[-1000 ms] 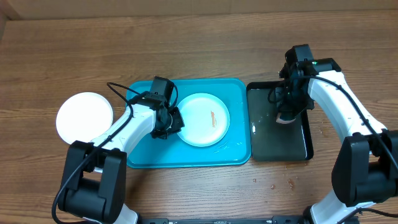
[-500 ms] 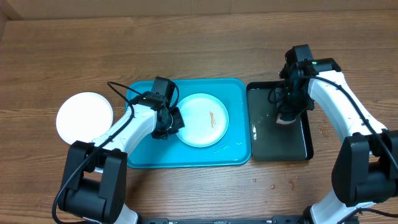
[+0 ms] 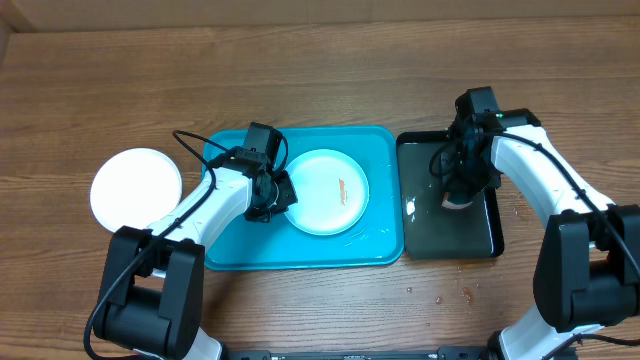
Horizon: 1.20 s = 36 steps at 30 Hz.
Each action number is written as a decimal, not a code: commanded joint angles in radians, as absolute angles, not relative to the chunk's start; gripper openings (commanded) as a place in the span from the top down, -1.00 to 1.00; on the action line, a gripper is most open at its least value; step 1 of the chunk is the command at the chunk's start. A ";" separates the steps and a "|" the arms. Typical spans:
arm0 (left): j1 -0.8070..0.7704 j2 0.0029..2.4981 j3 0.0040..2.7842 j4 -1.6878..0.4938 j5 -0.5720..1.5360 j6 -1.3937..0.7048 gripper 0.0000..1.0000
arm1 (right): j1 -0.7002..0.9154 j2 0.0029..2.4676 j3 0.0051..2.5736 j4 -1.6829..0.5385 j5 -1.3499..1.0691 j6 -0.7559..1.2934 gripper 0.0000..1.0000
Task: Clean dirty plates on tray and stack at the side
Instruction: 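Grasp the green sponge with the right gripper and lift it, then carry the sponge left over the white plate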
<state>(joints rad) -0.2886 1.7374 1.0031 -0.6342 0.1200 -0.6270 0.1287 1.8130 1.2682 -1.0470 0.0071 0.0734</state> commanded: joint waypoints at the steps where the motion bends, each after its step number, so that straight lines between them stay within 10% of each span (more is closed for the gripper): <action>1: -0.294 1.741 1.001 -0.630 0.128 -0.629 0.91 | 0.128 1.801 1.356 -1.092 0.007 0.097 0.92; 18: -0.295 1.741 1.001 -0.615 0.185 -0.712 0.91 | 0.306 1.799 1.629 -1.235 -0.177 0.155 0.92; 23: -0.296 1.741 1.001 -0.616 0.146 -0.710 0.47 | 0.451 1.801 1.629 -1.173 -0.119 0.202 0.92; 32: -0.296 1.741 1.001 -0.586 0.038 -0.683 0.53 | 0.612 1.814 1.541 -1.024 0.066 0.218 0.92; 36: -0.296 1.741 1.001 -0.584 0.055 -0.683 0.86 | 0.627 1.824 1.451 -0.914 0.078 0.218 0.92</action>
<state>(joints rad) -0.2886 1.7374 1.0027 -0.5850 0.0719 -0.6979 0.6243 1.8133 1.4975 -0.9474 0.0315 0.2096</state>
